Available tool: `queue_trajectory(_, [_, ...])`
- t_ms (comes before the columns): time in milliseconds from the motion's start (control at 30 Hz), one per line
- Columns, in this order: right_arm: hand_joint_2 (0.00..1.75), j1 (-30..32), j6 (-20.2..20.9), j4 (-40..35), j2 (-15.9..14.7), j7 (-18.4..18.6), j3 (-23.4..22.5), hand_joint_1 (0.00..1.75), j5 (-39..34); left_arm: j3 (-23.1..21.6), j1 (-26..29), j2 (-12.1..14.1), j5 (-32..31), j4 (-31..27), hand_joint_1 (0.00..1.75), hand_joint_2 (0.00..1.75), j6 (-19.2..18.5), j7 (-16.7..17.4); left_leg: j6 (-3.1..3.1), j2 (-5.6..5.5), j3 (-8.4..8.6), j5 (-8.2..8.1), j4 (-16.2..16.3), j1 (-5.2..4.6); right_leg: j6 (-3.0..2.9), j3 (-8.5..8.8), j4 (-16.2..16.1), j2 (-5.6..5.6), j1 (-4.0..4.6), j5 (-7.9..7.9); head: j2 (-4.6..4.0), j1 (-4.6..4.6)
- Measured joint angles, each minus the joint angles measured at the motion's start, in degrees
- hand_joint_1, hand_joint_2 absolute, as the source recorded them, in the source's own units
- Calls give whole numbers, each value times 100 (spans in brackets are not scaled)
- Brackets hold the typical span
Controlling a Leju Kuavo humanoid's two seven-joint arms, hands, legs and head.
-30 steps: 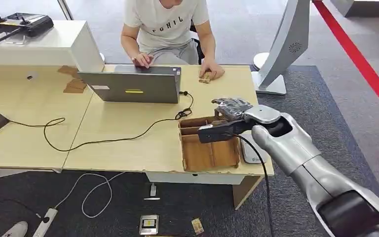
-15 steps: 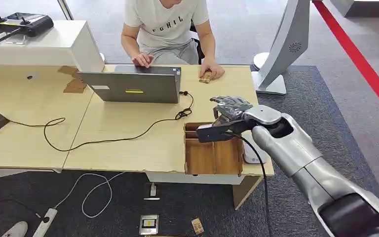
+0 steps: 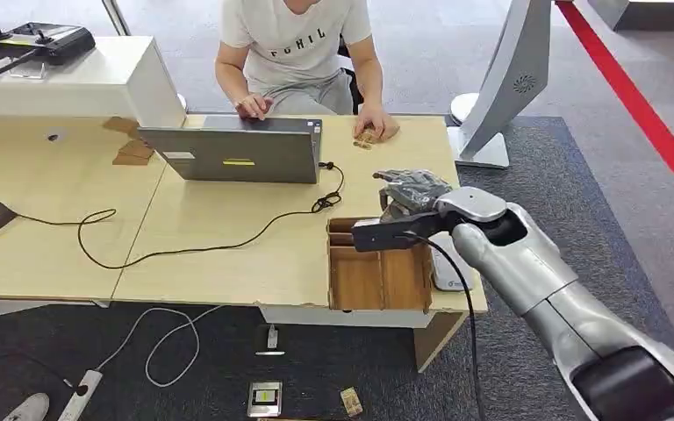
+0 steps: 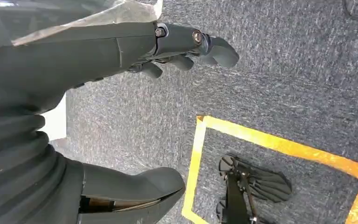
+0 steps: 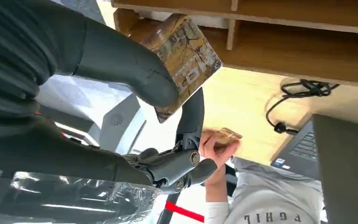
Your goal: Pass the card to the sensor for recognition and then transmit it.
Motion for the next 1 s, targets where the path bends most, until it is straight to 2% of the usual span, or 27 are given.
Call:
queue_trajectory(367, [175,378,-376,188,52,-142,11,175,-341,0,-3,70,15,0,0,175,42,2,0,-1,-1,0,0,0,0,0,0,0,0,0,0,2])
queue_trajectory(1000, [175,478,-483,332,48,-133,9,175,-289,-98,3,142,15,0,0,175,53,0,0,-1,-1,0,0,-1,0,0,0,0,-1,0,0,0])
